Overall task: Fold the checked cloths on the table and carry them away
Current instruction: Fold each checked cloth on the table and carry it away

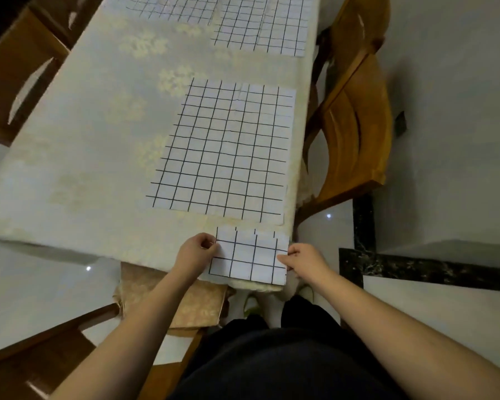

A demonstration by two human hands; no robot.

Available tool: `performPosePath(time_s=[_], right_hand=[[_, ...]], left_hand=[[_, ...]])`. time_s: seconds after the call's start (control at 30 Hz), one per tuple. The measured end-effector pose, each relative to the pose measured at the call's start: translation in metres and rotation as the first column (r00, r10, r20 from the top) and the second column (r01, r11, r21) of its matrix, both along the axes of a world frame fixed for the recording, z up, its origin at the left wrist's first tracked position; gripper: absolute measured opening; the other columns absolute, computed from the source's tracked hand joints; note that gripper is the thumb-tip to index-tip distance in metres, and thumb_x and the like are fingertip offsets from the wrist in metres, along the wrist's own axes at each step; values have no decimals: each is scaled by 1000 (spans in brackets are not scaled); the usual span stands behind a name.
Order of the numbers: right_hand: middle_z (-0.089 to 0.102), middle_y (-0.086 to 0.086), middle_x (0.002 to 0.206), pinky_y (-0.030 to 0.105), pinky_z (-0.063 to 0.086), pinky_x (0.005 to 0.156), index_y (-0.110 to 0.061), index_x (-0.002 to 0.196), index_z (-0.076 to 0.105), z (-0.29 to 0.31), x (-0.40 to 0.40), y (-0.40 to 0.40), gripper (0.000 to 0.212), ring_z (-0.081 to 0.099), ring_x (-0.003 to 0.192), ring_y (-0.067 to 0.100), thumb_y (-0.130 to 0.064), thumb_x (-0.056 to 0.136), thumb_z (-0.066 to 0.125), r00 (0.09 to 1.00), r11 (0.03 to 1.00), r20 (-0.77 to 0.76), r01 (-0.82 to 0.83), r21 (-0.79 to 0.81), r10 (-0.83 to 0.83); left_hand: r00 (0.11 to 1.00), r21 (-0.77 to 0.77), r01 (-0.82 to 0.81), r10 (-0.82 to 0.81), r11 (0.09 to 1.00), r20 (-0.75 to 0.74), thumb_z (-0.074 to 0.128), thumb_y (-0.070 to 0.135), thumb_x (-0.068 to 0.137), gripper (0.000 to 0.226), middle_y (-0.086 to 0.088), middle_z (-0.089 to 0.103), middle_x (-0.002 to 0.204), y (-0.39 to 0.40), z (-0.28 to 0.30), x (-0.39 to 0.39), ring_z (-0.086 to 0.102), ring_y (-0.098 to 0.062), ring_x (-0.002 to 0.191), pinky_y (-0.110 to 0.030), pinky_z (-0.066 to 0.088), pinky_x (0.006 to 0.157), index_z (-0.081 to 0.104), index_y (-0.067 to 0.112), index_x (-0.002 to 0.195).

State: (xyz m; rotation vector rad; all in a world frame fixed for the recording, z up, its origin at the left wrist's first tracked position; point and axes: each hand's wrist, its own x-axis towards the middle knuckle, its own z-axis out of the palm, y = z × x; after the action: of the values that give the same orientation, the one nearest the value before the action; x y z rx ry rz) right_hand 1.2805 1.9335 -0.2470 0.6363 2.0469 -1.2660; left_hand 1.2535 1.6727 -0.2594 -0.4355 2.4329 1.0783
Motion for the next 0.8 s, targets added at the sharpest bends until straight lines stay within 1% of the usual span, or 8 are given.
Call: performPosePath(time_s=[0.13, 0.23, 0.37, 0.43, 0.57, 0.63, 0.7, 0.8], right_hand=[[69, 9, 74, 25, 46, 55, -11, 76, 62, -3, -20, -9, 17, 59, 61, 14, -22, 87, 70, 997, 995, -24, -66, 73, 68], [70, 6, 69, 27, 53, 61, -11, 75, 65, -8, -28, -16, 19, 59, 55, 9, -25, 86, 71, 992, 984, -10, -123, 129, 125], [69, 6, 65, 21, 48, 60, -3, 80, 70, -12, -30, -25, 28, 56, 50, 6, -29, 88, 69, 983, 968, 3, -183, 173, 185], [63, 2, 59, 17, 44, 51, -4, 78, 69, -11, -30, -27, 29, 54, 46, 4, -30, 89, 67, 978, 958, 4, -203, 203, 206], [58, 4, 60, 32, 53, 63, -15, 63, 58, -11, -32, -30, 37, 60, 58, 18, -40, 88, 66, 959, 912, -13, -265, 313, 283], [57, 6, 63, 34, 51, 62, -15, 63, 58, -9, -30, -29, 41, 60, 61, 20, -47, 88, 63, 954, 893, -27, -269, 361, 299], [55, 5, 61, 35, 48, 58, -14, 61, 54, -6, -25, -27, 47, 56, 58, 20, -51, 89, 58, 951, 880, -94, -231, 414, 294], [56, -1, 63, 37, 47, 59, -14, 71, 55, -4, -15, -28, 40, 56, 64, 20, -47, 94, 53, 910, 882, -282, -156, 444, 303]], left_hand=[[999, -95, 40, -41, 995, -16, 64, 26, 90, 8, 2, 64, 85, -5, 0, -12, 59, -19, 81, -29, 44, 70, 62, 20, 94], [997, -160, 69, -75, 985, -28, 64, 28, 90, 14, 2, 65, 90, -12, -2, -18, 60, -18, 85, -27, 43, 73, 64, 18, 100], [991, -200, 111, -124, 973, -57, 65, 30, 90, 18, 1, 68, 91, -20, -5, -21, 62, -18, 84, -27, 46, 73, 66, 17, 102], [988, -214, 115, -134, 970, -76, 64, 30, 90, 19, 0, 68, 91, -22, -6, -22, 60, -17, 83, -26, 44, 73, 66, 16, 103], [983, -233, 104, -135, 967, -123, 62, 28, 91, 15, 2, 64, 83, -17, -8, -21, 58, -17, 78, -24, 40, 66, 63, 15, 100], [975, -239, 86, -132, 967, -181, 63, 26, 91, 17, 0, 61, 80, -15, -10, -18, 58, -19, 76, -26, 42, 62, 59, 14, 101], [939, -301, 69, -164, 951, -304, 65, 22, 89, 23, -4, 59, 86, -16, -11, -13, 57, -23, 76, -32, 45, 62, 57, 10, 107], [764, -435, 178, -403, 883, -504, 68, 14, 86, 26, -11, 61, 95, -20, -16, -4, 58, -28, 79, -39, 49, 64, 61, 6, 110]])
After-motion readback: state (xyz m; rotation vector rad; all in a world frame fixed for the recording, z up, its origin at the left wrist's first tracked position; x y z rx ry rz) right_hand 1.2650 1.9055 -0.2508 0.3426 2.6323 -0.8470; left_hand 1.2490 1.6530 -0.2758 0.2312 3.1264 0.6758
